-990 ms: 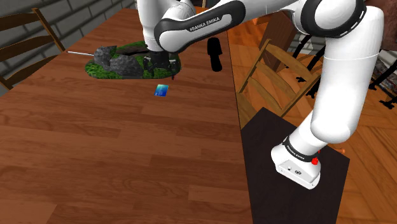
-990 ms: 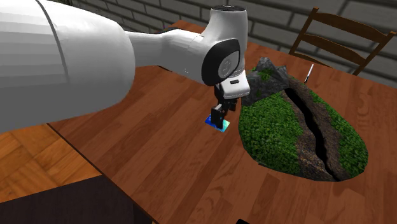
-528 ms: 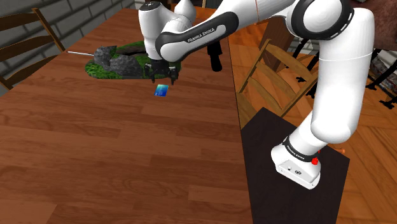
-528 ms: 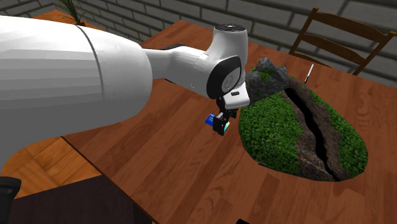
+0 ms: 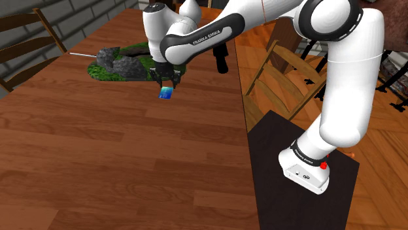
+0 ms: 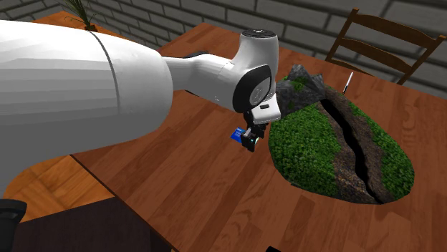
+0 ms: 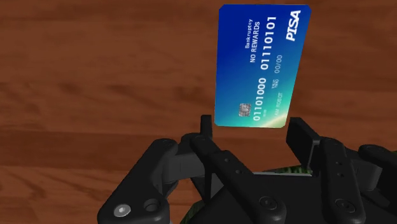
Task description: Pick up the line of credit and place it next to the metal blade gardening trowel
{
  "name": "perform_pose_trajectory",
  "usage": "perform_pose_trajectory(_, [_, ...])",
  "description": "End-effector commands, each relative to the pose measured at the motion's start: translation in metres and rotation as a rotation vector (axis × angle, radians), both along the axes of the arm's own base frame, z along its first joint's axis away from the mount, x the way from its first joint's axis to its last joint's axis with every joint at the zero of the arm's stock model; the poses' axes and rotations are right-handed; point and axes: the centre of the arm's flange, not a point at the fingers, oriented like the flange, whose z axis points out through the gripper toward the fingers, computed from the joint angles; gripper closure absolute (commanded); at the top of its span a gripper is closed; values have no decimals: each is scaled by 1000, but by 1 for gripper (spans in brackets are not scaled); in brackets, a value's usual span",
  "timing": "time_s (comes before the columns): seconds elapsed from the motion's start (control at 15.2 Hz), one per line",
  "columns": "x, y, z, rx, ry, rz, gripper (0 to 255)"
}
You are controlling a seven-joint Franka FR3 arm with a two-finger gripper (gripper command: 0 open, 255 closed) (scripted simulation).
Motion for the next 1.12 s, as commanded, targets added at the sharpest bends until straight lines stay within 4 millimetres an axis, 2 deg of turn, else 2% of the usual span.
perform_pose_trajectory(0.0, [0, 0, -1, -1, 2, 0, 255])
perform_pose_trajectory(0.53, [0, 0, -1, -1, 2, 0, 255])
perform_pose_trajectory(1.06, [0, 0, 41, -1, 2, 0, 255])
